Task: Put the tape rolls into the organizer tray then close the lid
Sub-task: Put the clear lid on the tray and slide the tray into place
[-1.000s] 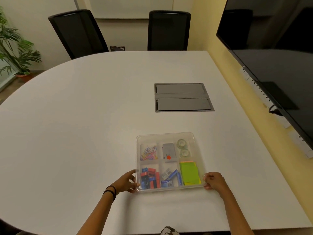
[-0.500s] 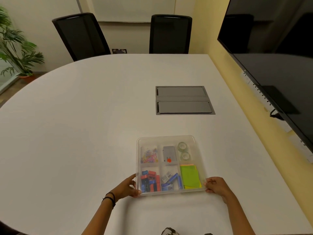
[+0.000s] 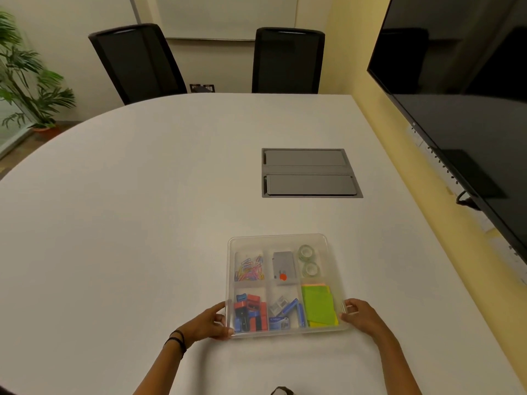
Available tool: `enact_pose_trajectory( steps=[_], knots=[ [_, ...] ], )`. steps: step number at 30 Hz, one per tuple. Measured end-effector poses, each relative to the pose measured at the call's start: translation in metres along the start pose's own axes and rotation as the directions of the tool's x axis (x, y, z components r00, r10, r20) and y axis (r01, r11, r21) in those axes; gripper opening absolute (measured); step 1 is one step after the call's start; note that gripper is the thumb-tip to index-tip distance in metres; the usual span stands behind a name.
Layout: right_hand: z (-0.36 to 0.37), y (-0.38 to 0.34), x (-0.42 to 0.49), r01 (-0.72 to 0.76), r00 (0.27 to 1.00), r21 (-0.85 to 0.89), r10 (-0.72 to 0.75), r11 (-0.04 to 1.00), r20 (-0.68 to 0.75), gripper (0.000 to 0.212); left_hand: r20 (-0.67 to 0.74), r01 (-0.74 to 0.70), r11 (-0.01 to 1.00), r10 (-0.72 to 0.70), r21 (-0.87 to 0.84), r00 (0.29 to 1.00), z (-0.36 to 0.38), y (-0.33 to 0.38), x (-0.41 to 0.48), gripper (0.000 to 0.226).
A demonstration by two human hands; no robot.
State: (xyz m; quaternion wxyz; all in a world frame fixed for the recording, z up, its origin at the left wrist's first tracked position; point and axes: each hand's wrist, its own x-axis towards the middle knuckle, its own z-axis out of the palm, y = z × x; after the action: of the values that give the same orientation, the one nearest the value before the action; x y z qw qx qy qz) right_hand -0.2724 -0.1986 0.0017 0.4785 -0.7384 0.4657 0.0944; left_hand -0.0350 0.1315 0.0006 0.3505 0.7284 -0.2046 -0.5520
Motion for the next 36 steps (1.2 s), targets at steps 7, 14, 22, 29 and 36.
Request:
enact_pose_trajectory(
  steps=[7,14,22,29,36],
  knots=[
    [0.026,-0.035,0.007,0.302,0.878,-0.285,-0.382,0.91,-0.289,0.053,-0.137,0.139,0.984,-0.153,-0.108,0.979,-0.013,0.027,0.005,0.086],
    [0.044,-0.061,0.037,0.4,0.803,-0.472,-0.549,0.785,-0.231,0.049,-0.67,-0.135,0.988,0.047,-0.079,0.741,-0.01,0.063,0.049,0.046],
    [0.038,-0.085,0.078,0.359,0.817,-0.524,-0.531,0.773,-0.224,0.051,-0.781,-0.284,0.923,-0.028,-0.26,0.624,-0.023,0.09,0.101,0.016],
    [0.045,-0.09,0.09,0.266,0.835,-0.588,-0.487,0.764,-0.255,0.056,-0.821,-0.284,0.914,-0.084,-0.289,0.565,-0.033,0.089,0.131,0.019],
    [0.047,-0.093,0.087,0.267,0.83,-0.597,-0.496,0.757,-0.257,0.059,-0.85,-0.298,0.916,-0.079,-0.268,0.521,-0.031,0.077,0.14,0.025]
  ],
)
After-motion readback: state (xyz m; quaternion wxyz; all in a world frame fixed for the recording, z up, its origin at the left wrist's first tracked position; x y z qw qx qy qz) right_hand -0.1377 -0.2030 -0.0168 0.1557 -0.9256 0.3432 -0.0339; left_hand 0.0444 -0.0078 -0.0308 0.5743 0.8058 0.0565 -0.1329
